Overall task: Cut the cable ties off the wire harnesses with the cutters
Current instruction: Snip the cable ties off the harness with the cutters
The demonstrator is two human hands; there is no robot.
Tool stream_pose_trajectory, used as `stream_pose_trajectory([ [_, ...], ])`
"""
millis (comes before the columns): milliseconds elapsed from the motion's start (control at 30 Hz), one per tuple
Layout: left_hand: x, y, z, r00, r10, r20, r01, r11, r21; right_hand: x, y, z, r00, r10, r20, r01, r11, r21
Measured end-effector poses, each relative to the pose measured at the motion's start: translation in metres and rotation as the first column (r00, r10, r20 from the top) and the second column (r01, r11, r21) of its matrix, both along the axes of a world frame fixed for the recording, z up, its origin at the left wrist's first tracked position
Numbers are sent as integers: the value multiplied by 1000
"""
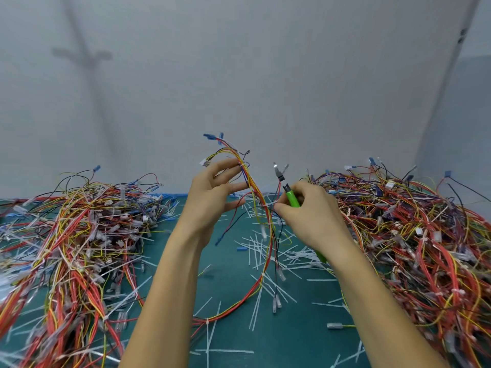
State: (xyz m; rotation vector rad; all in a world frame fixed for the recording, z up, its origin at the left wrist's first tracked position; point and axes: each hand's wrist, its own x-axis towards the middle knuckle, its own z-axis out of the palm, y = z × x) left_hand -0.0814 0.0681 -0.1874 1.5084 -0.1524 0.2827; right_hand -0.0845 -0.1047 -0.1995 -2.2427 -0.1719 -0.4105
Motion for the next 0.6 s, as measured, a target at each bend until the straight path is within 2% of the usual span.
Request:
stream_pose_trajectory([
  [167,2,0,-2,997,-63,45,63,998,-6,3,4,-5,997,-39,59,26,978,206],
  [400,8,-11,-12,997,-47,57,37,985,166,1,8,-7,996,17,83,-36,971,235],
  [500,8,-22,-14,999,11,34,-17,984,178,-1,11,-8,991,31,132,-60,972,226],
  [600,10,-28,-17,994,109,29,-112,986,125,-2,13,-9,988,23,155,-64,963,263],
])
